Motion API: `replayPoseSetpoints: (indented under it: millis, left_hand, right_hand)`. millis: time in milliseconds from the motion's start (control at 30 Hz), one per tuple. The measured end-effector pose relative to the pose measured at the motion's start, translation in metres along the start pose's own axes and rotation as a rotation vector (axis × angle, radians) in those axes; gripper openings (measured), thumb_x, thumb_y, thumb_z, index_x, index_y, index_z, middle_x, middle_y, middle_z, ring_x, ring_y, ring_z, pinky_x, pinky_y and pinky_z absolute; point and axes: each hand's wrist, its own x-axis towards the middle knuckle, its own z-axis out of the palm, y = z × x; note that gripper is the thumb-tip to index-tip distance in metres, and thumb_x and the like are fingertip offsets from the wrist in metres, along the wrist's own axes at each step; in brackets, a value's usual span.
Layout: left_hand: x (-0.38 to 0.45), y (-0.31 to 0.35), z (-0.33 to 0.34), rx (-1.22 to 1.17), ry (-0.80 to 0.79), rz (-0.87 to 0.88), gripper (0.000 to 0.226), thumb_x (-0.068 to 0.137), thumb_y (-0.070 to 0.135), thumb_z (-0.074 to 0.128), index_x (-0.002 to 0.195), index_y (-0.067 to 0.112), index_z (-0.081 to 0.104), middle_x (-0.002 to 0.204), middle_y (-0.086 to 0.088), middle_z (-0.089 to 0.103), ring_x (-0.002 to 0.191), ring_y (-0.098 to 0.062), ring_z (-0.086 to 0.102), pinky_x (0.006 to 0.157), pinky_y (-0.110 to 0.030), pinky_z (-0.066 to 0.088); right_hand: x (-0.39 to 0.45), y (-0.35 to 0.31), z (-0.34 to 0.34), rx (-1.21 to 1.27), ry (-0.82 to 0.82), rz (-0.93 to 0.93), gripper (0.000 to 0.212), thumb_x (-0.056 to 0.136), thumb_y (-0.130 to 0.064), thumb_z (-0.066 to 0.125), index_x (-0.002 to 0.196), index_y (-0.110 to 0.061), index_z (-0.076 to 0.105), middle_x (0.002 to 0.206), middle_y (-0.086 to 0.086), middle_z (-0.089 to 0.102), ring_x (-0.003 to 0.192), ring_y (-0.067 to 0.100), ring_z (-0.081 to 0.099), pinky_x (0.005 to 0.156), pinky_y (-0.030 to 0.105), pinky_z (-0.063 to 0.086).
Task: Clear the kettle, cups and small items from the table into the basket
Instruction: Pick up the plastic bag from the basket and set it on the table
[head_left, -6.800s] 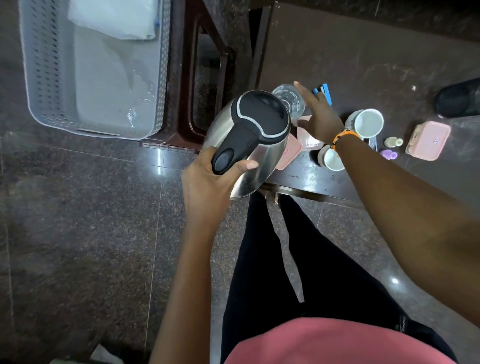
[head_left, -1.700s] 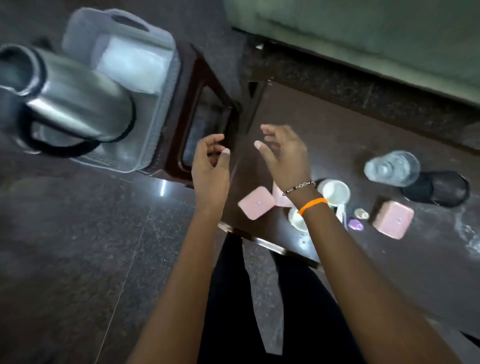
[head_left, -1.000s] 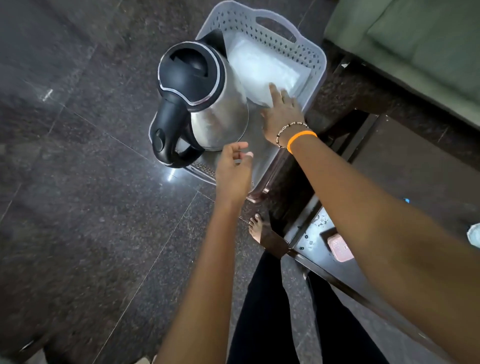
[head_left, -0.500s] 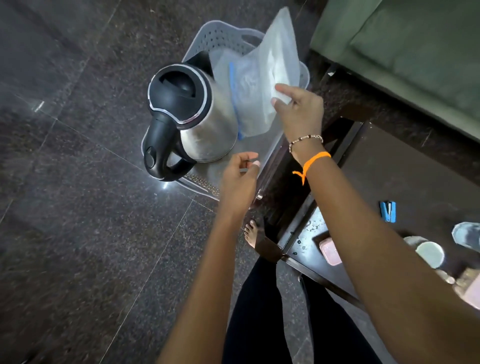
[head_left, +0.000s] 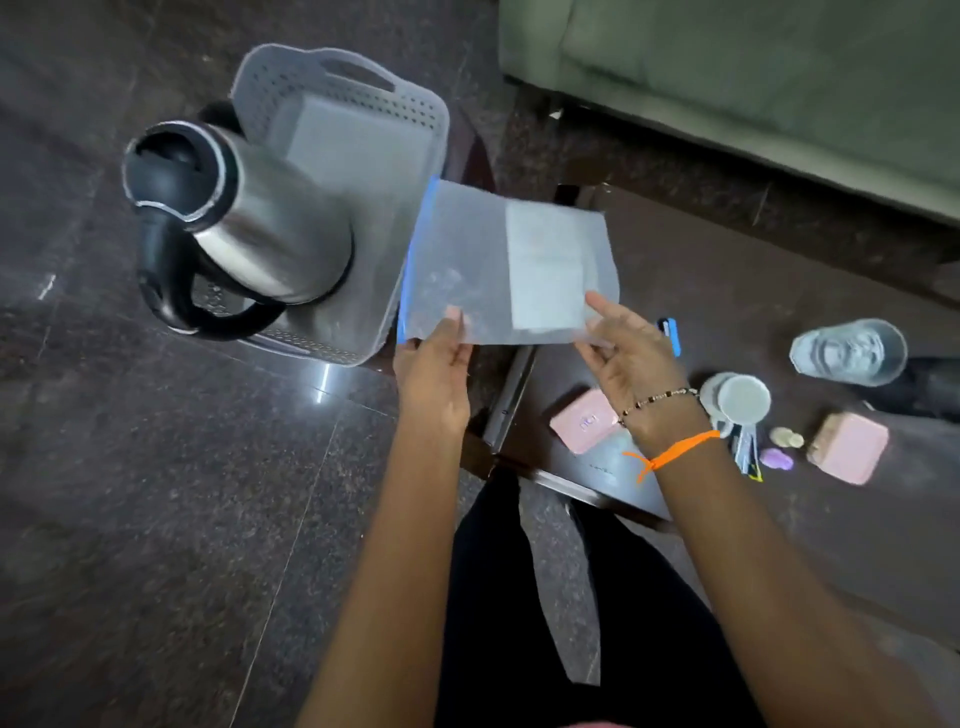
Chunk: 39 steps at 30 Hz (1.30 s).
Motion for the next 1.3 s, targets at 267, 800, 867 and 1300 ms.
replayPoseSetpoints:
  millis: [267, 800, 867, 1300]
  left_hand:
    - [-0.074, -0.094, 0.018, 0.67, -0.244, 0.187, 0.026, 0.089, -0.005, 0.053, 0.113, -0.001, 0.062, 0.097, -0.004, 0.064, 0.073, 0.002, 0.061, 0.07, -0.01, 0.048]
    - [-0.131, -0.145, 0.047, 1.027, -0.641, 0.056, 0.029, 0.092, 0.043, 0.051, 0.102, 0.016, 0.058, 0.094, 0.005, 0.065, 0.079, -0.004, 0.066, 0.069, -0.016, 0.054]
    - [-0.125, -0.152, 0.054, 1.171, -0.521, 0.204, 0.014, 0.089, 0.026, 0.062, 0.083, 0.015, 0.057, 0.075, 0.004, 0.061, 0.063, -0.003, 0.061, 0.062, -0.019, 0.049]
    - [-0.122, -0.18, 0.065, 1.135, -0.319, 0.702, 0.011, 0.083, 0.002, 0.052, 0.076, 0.009, 0.047, 0.06, 0.005, 0.038, 0.055, -0.014, 0.038, 0.057, -0.029, 0.038]
  right_hand:
    - [-0.021, -0.019, -0.08, -0.617, 0.07, -0.161, 0.027, 0.094, -0.026, 0.05, 0.088, -0.004, 0.065, 0.087, 0.004, 0.062, 0.078, 0.018, 0.057, 0.072, 0.029, 0.048]
    - [-0.054, -0.055, -0.154, -0.616, -0.016, -0.353, 0.024, 0.077, 0.009, 0.062, 0.082, -0.014, 0.058, 0.068, 0.002, 0.06, 0.042, -0.006, 0.054, 0.045, 0.008, 0.045]
    - [-0.055, -0.055, -0.158, -0.618, -0.032, -0.369, 0.031, 0.075, 0.008, 0.066, 0.08, -0.019, 0.051, 0.069, 0.006, 0.06, 0.05, 0.0, 0.056, 0.051, 0.012, 0.047]
    - [-0.059, -0.068, -0.161, -1.098, 0.152, -0.624, 0.024, 0.08, 0.002, 0.051, 0.09, -0.005, 0.071, 0.09, 0.015, 0.071, 0.08, 0.027, 0.069, 0.082, 0.033, 0.053]
